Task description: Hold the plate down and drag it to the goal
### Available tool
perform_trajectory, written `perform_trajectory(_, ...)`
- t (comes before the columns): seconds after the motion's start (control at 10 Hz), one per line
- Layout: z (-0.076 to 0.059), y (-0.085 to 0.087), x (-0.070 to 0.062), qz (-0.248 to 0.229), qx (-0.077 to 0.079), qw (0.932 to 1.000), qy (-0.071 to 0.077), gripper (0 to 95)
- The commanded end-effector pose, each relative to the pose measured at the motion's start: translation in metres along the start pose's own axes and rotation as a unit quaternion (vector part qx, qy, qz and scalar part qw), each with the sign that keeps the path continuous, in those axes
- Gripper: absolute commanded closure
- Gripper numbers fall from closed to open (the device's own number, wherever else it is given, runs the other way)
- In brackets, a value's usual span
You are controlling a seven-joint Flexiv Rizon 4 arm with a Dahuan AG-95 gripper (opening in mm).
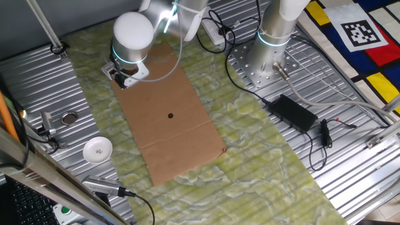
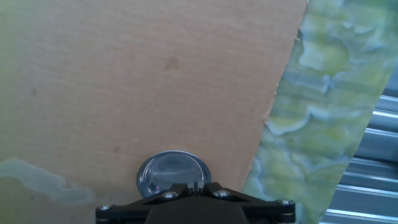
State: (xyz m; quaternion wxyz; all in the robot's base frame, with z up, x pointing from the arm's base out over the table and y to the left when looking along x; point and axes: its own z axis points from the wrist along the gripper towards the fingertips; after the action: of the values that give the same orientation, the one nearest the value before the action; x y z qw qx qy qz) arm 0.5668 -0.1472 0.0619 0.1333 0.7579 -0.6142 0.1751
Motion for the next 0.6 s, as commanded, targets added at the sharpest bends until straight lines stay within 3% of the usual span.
perform_trajectory(0.1,0.0014,-0.0014,-0.0004,0.005,0.001,1.0000,-0.002,95.0)
perform_trajectory(0.2,0.0014,-0.0014,-0.0004,0.005,0.001,1.0000,-0.002,95.0)
perform_trajectory(0.6,0.0014,-0.0014,-0.0004,0.000,0.028,0.9996,0.008,95.0)
